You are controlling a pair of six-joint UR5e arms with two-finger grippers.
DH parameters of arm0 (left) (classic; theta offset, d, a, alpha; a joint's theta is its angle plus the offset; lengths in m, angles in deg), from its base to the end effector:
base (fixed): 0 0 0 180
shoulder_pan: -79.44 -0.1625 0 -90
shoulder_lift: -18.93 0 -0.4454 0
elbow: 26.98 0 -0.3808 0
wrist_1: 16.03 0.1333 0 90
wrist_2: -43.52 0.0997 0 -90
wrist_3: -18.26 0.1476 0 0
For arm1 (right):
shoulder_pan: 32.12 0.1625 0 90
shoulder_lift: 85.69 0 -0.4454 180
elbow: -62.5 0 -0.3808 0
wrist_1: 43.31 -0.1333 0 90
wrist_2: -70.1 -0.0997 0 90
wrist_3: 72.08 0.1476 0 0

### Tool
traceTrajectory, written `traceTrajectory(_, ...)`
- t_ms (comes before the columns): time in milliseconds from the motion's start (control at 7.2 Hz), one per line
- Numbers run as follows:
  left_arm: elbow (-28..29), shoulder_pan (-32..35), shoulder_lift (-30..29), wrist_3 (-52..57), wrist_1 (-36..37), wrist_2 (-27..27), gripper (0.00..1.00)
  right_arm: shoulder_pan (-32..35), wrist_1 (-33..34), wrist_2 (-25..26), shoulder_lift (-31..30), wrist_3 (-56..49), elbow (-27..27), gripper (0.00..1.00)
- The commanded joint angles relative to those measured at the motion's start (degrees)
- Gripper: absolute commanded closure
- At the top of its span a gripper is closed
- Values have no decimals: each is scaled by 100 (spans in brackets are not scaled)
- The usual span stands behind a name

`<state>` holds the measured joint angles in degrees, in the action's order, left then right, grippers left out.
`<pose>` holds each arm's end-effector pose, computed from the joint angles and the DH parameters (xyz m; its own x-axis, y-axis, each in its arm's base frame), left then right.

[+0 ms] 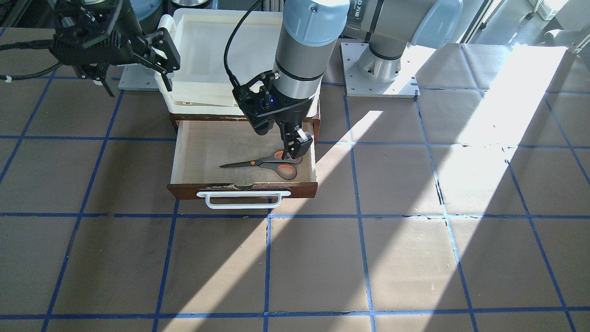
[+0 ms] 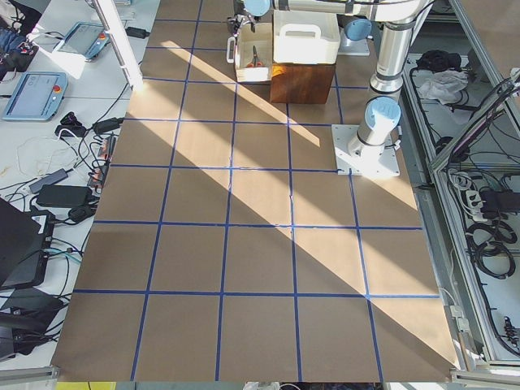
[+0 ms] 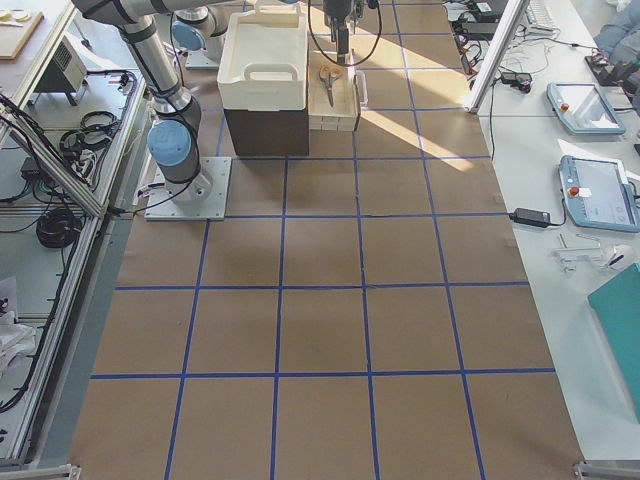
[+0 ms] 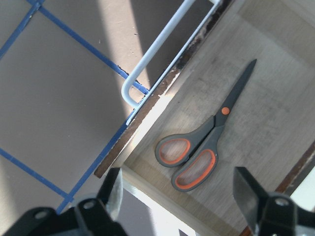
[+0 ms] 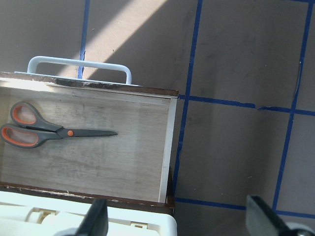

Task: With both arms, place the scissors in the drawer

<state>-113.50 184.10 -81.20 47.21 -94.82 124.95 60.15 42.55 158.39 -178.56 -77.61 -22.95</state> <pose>-0.2939 -0.5098 0.4193 -0.7124 0.6958 0.0915 0.6824 0.7172 -0.1415 0.1559 -0.4575 0.5149 -0.9902 -0.1372 -0.0241 -0.1356 0.9890 -0.0598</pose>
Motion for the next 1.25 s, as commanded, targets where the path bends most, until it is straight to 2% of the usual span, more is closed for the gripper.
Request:
traceTrajectory(0, 13, -515, 213, -1641, 22, 66, 0, 1, 0, 4, 7, 0, -6, 0)
traceTrajectory(278, 4, -1225, 397, -2065, -232, 599, 0, 1, 0, 4, 15, 0, -15, 0)
traceTrajectory(833, -110, -1904, 644, -2236, -461, 603, 0, 1, 0, 4, 15, 0, -15, 0)
traceTrajectory(1111, -294, -1880, 819, -2402, -575, 620, 0, 1, 9, -5, 15, 0, -24, 0)
